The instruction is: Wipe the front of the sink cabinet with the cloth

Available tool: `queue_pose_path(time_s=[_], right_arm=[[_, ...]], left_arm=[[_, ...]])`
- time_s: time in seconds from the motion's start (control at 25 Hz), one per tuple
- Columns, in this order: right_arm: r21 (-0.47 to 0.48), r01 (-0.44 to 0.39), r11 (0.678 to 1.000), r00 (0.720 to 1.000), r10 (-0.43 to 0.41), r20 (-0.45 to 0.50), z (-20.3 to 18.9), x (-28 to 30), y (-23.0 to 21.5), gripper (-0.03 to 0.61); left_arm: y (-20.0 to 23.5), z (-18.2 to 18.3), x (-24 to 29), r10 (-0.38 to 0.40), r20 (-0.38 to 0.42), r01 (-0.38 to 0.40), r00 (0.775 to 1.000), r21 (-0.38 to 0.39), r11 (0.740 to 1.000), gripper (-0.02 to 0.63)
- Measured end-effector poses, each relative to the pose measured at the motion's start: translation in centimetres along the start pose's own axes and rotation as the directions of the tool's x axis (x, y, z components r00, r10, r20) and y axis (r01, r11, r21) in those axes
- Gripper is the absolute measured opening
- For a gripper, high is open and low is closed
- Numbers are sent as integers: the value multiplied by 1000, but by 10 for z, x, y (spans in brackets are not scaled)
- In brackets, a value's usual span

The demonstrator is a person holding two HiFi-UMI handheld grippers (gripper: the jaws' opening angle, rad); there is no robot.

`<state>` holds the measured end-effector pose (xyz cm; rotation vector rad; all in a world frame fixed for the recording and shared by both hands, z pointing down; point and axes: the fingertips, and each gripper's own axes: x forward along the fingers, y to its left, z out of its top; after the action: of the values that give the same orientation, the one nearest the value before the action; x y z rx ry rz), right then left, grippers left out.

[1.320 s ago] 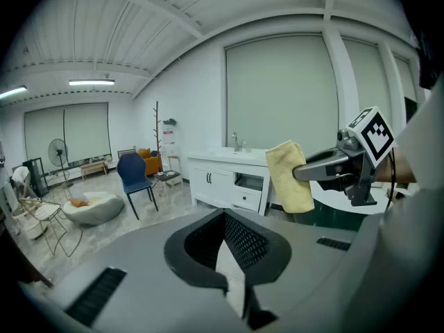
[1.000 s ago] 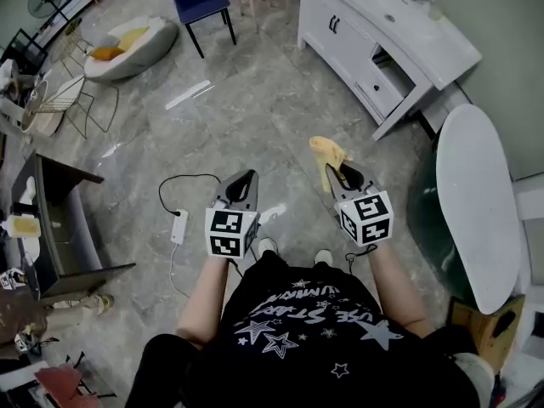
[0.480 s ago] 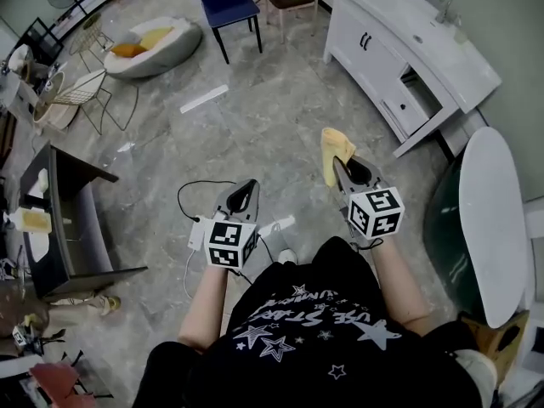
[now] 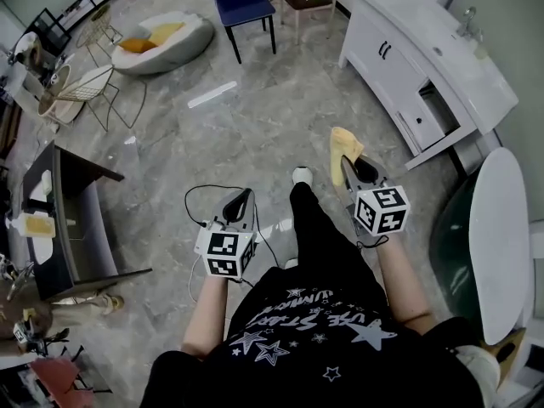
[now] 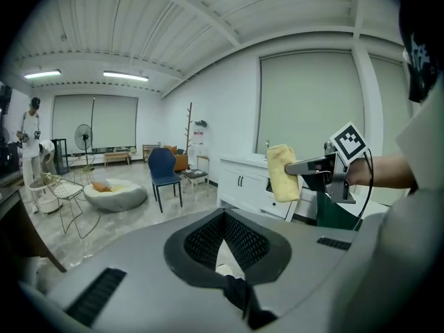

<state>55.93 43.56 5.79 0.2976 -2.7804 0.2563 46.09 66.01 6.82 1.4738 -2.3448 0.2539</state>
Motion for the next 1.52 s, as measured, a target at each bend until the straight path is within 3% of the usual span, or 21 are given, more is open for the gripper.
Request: queue_pose_path(time_s=[0.4,0.88,1.12,1.52], right_arm=[[72,-20,997,1000,22,-22,39,180,-73,61],[132,1,991,998,7,-63,110,371,-208,61],[158,34,987,999,-28,-45,135,401,-245,61],[230,206,951,978,-197,-63,125,410,-291,61]], left_arm=[[100,48,123,76,-68,-79,995,-32,996,14],[165,174,344,34,-40,-34,999,2,999,14],[174,211,405,-9,-43,10,999,9,1000,15],[197,233,487,-144,-66,147,987,50,988,15]])
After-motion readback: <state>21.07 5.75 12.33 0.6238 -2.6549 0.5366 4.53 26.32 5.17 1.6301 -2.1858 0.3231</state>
